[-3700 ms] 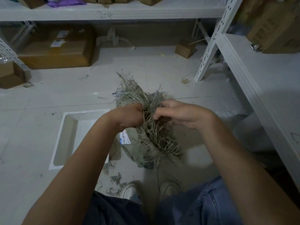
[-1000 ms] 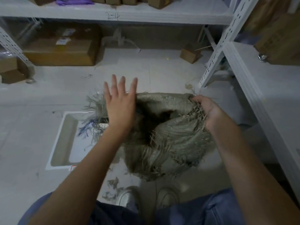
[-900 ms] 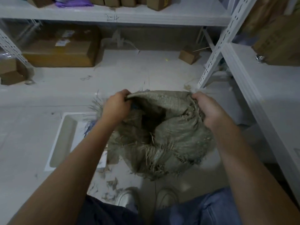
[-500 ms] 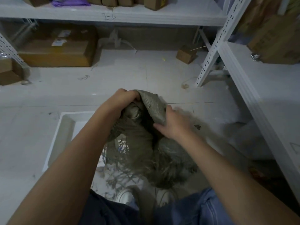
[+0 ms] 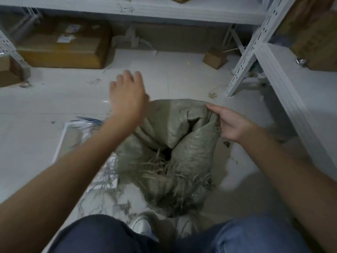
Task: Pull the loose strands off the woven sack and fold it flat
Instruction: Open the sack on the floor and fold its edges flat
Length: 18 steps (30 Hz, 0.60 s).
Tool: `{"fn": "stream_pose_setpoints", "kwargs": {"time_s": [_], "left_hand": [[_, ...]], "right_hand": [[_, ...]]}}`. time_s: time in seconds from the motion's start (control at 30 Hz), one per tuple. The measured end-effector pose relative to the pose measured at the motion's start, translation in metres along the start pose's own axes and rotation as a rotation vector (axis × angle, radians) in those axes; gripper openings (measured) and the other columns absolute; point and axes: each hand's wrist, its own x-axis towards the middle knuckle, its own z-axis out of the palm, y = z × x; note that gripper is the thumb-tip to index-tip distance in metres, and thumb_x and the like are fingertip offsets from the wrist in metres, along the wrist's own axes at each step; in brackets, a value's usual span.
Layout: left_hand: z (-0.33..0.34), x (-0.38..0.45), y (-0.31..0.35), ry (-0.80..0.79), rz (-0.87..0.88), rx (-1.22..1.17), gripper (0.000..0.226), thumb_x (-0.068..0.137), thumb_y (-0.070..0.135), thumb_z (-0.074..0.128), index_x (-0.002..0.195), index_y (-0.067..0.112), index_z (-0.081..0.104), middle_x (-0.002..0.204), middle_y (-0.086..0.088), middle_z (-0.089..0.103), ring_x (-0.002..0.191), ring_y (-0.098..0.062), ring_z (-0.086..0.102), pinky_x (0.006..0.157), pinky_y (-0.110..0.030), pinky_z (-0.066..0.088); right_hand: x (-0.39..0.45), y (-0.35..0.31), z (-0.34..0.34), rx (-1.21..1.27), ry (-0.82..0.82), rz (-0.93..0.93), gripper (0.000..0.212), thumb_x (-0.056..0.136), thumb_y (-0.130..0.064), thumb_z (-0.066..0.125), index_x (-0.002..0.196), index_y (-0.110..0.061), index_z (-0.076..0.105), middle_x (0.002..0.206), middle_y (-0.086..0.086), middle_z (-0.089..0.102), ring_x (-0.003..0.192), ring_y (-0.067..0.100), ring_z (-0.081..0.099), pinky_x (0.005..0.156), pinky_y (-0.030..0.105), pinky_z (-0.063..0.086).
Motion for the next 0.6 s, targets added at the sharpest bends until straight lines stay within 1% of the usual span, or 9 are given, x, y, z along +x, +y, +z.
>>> {"fn": "stream_pose_setpoints", "kwargs": {"time_s": [0.03, 0.07, 0.13, 0.17, 0.2, 0.4, 0.47, 0.53, 0.6], "left_hand": [[0.005, -0.018, 0.015, 0.151, 0.077, 0.023, 0.04, 0.082, 0.032, 0.06, 0.11, 0.004, 0.055, 0.109, -0.019, 0.059, 0.099, -0.035, 0.058, 0.081, -0.042, 0.047], [0.011, -0.036, 0.029, 0.195, 0.161, 0.028, 0.042, 0.078, 0.039, 0.062, 0.102, 0.006, 0.057, 0.101, -0.016, 0.061, 0.091, -0.032, 0.061, 0.074, -0.039, 0.049], [0.031, -0.062, 0.043, -0.105, 0.225, 0.009, 0.061, 0.076, 0.057, 0.058, 0.11, 0.008, 0.052, 0.111, -0.014, 0.056, 0.101, -0.031, 0.057, 0.079, -0.039, 0.048], [0.045, -0.068, 0.042, -0.301, 0.18, 0.005, 0.071, 0.076, 0.063, 0.055, 0.119, 0.007, 0.045, 0.12, -0.014, 0.05, 0.11, -0.031, 0.052, 0.086, -0.04, 0.046], [0.06, -0.07, 0.039, -0.416, 0.14, 0.003, 0.08, 0.075, 0.067, 0.054, 0.126, 0.007, 0.039, 0.126, -0.014, 0.045, 0.117, -0.032, 0.047, 0.091, -0.041, 0.044], [0.13, -0.089, 0.046, -0.694, -0.155, -0.095, 0.097, 0.081, 0.068, 0.045, 0.145, 0.0, 0.016, 0.144, -0.021, 0.033, 0.126, -0.037, 0.043, 0.095, -0.043, 0.043], [0.146, -0.092, 0.051, -0.783, -0.236, -0.155, 0.095, 0.086, 0.057, 0.048, 0.147, -0.003, 0.007, 0.144, -0.022, 0.036, 0.126, -0.036, 0.046, 0.096, -0.043, 0.043], [0.158, -0.09, 0.052, -0.792, -0.21, -0.157, 0.075, 0.096, 0.03, 0.045, 0.148, -0.005, 0.003, 0.14, -0.021, 0.046, 0.123, -0.035, 0.052, 0.095, -0.042, 0.043], [0.163, -0.087, 0.045, -0.781, -0.237, -0.204, 0.065, 0.095, 0.014, 0.042, 0.147, -0.004, 0.007, 0.136, -0.02, 0.051, 0.121, -0.035, 0.053, 0.097, -0.043, 0.042]], "right_hand": [[0.006, 0.006, 0.003, 0.066, 0.019, 0.013, 0.033, 0.097, -0.03, 0.043, 0.095, -0.012, 0.07, 0.082, 0.003, 0.075, 0.075, 0.014, 0.072, 0.073, 0.027, 0.058], [0.01, 0.01, 0.005, 0.137, 0.03, 0.03, 0.039, 0.098, -0.029, 0.041, 0.086, -0.01, 0.073, 0.075, 0.004, 0.075, 0.068, 0.014, 0.072, 0.065, 0.025, 0.058], [0.016, 0.019, 0.004, 0.259, 0.058, 0.042, 0.048, 0.099, -0.028, 0.037, 0.073, -0.008, 0.073, 0.065, 0.007, 0.074, 0.057, 0.016, 0.071, 0.051, 0.026, 0.057], [0.017, 0.023, 0.002, 0.3, 0.073, 0.039, 0.047, 0.1, -0.028, 0.036, 0.077, -0.007, 0.07, 0.064, 0.009, 0.073, 0.056, 0.017, 0.071, 0.049, 0.027, 0.057], [0.019, 0.027, 0.0, 0.33, 0.098, 0.029, 0.043, 0.1, -0.029, 0.034, 0.083, -0.006, 0.067, 0.065, 0.01, 0.074, 0.056, 0.018, 0.072, 0.049, 0.029, 0.057], [0.034, 0.054, -0.015, 0.463, 0.311, 0.041, 0.038, 0.101, -0.028, 0.035, 0.087, -0.004, 0.061, 0.058, 0.012, 0.071, 0.049, 0.021, 0.07, 0.042, 0.029, 0.055], [0.037, 0.063, -0.014, 0.453, 0.341, 0.07, 0.038, 0.1, -0.027, 0.036, 0.084, -0.003, 0.06, 0.054, 0.012, 0.07, 0.046, 0.02, 0.069, 0.041, 0.026, 0.054], [0.041, 0.069, -0.016, 0.421, 0.391, 0.079, 0.037, 0.1, -0.025, 0.037, 0.086, -0.001, 0.061, 0.062, 0.013, 0.072, 0.052, 0.021, 0.07, 0.049, 0.025, 0.055], [0.042, 0.069, -0.021, 0.257, 0.494, 0.072, 0.035, 0.099, -0.026, 0.041, 0.104, 0.004, 0.059, 0.096, 0.018, 0.07, 0.075, 0.024, 0.068, 0.067, 0.029, 0.055]]}}
